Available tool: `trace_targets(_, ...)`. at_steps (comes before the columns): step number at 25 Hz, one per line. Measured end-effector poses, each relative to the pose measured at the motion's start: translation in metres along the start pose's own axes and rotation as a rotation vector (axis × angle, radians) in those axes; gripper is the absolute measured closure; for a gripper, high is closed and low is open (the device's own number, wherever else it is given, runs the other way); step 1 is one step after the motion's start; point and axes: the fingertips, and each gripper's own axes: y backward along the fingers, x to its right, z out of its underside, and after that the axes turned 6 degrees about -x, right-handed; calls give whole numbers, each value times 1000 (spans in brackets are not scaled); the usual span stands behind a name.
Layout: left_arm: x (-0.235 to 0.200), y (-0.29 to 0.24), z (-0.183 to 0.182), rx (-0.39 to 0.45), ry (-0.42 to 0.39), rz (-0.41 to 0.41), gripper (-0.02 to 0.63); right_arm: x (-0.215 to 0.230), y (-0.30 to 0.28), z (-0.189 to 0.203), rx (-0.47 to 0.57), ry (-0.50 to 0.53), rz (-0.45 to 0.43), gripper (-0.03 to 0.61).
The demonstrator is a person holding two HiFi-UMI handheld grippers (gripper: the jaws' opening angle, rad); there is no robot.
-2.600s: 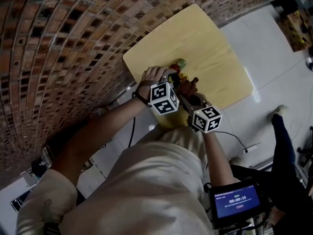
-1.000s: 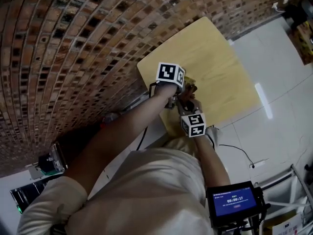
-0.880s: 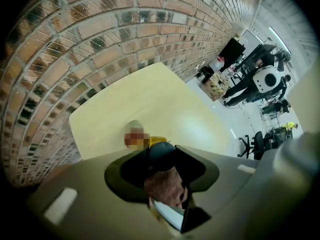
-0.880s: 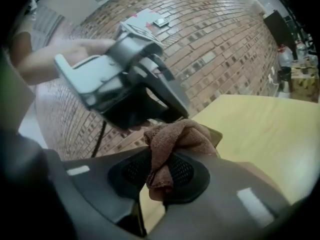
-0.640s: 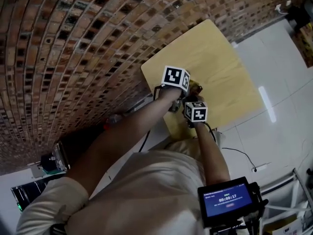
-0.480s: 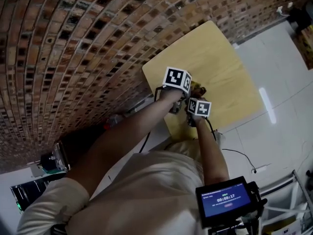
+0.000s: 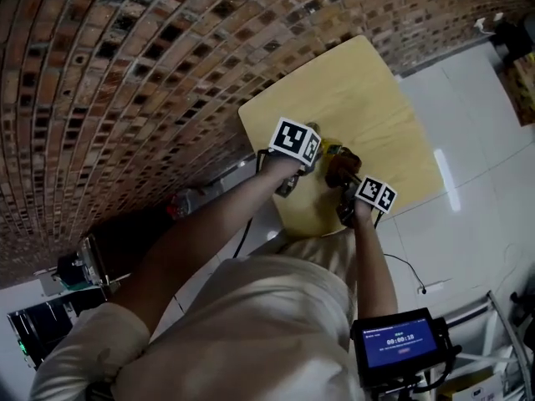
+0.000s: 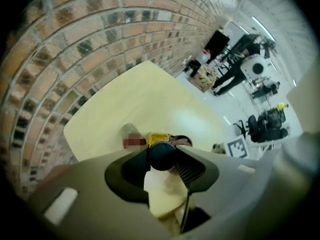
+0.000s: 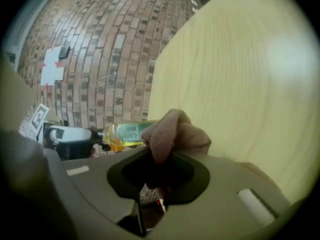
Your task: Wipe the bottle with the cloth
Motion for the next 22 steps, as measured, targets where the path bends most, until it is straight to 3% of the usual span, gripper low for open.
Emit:
trace_targets(3, 16, -2, 10, -22, -343, -66, 443, 5, 45, -29, 105, 133, 38, 511)
trace_targets(6, 34, 0, 17, -13, -755, -146, 443, -5, 71, -53, 104, 289, 47, 511)
trace_targets(10, 46, -7, 39, -27, -1230, -247, 443, -42, 65, -56, -81, 569, 3, 510)
trace_targets(14, 44, -15, 59, -69, -1623, -405, 443, -96, 47, -44, -289, 789, -114, 511)
trace_targets(16, 43, -17, 63, -68, -1752, -474, 443, -126, 38, -35, -381, 816, -217, 511)
trace_targets(18, 43, -18, 64, -59, -1812, -512, 443, -138, 25, -21, -509, 839, -257, 511)
trace_targets(20, 42, -18, 64, -60, -1817, -524, 443, -125, 5, -10, -632, 869, -189, 511)
trace_targets(22, 41, -18, 62, -74, -1788, -522, 443, -99, -14, -12, -685, 844, -84, 509)
